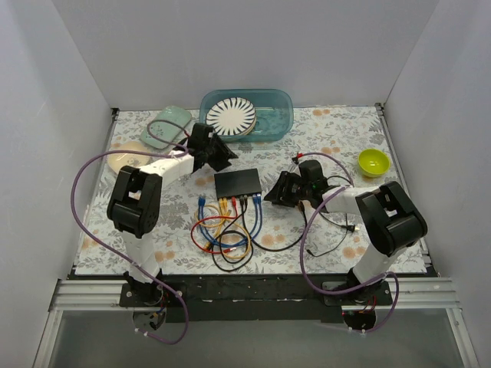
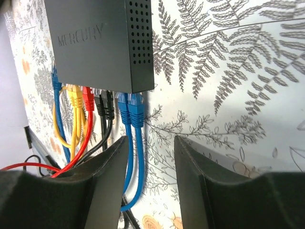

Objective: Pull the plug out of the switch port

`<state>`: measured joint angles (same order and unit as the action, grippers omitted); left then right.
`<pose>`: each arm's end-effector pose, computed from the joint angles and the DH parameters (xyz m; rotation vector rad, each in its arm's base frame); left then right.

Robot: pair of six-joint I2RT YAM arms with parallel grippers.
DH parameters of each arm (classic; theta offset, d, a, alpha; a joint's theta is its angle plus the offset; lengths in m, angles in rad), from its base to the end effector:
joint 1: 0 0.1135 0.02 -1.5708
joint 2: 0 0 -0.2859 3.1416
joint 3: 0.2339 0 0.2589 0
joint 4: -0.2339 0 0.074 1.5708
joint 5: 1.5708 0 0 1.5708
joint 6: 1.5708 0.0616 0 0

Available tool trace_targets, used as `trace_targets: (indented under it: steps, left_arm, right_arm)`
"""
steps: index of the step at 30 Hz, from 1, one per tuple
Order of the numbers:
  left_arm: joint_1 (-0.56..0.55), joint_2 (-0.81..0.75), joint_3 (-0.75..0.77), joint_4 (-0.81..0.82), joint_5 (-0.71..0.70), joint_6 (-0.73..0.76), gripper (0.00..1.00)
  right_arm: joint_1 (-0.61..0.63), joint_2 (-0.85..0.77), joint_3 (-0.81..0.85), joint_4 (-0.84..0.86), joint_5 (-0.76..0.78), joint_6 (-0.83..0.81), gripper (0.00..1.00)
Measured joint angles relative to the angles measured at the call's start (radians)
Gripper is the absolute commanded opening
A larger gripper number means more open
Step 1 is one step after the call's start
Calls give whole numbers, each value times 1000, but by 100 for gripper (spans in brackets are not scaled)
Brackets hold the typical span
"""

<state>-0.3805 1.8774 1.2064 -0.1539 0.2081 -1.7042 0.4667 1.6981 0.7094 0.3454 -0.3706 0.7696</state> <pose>0.3963 -0.1722 0.1779 -1.5952 2.2297 -1.0698 0.3026 0.1774 0.1409 0.1384 2.3841 1.0524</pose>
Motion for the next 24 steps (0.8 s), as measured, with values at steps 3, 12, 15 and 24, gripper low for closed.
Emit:
trace_targets:
  steps: [3,12,15,24]
  left_arm:
    - [10,57,157,-21,-99,55,38]
    - [-5,229,240,-87,-276,135,35]
    - [-28,219,233,-87,-293,156,34]
    - [-61,151,97,-3,-209,149,35]
  right_arm:
    - [0,-42,-1,-47,23,-20,50]
    - [0,-181,-26,-156,68,-70,49]
    - [0,-203,-32,-176,79,-76,49]
    - [0,-246,-43,-240,100,-114,49]
